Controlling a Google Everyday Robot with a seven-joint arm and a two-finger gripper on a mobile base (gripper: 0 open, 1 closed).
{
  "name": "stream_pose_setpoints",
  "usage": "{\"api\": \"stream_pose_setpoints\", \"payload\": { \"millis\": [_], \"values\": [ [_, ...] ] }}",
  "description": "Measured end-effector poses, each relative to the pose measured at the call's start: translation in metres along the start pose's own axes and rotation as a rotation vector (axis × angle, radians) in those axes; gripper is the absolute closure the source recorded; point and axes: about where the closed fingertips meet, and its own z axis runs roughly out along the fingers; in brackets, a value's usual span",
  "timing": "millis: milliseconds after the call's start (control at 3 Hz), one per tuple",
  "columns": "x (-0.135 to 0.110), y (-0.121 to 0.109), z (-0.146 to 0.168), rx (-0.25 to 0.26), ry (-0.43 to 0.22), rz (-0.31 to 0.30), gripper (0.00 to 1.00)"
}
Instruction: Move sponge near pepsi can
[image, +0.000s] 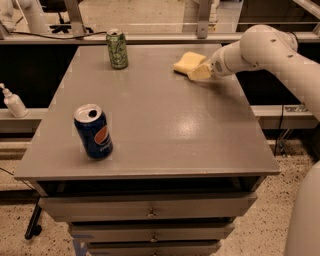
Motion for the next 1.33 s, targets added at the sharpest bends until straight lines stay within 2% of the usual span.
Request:
{"api": "stream_pose_setpoints", "payload": {
  "millis": [333, 667, 1000, 1333],
  "values": [
    [0.0, 0.0, 0.0, 0.0, 0.0, 0.0, 0.0],
    [-0.019, 0.0, -0.024, -0.002, -0.016, -0.012, 0.0],
    [-0.036, 0.0, -0.043, -0.035, -0.059, 0.032, 0.0],
    [-0.044, 0.008, -0.047, -0.087, -0.084, 0.075, 0.0]
  ]
}}
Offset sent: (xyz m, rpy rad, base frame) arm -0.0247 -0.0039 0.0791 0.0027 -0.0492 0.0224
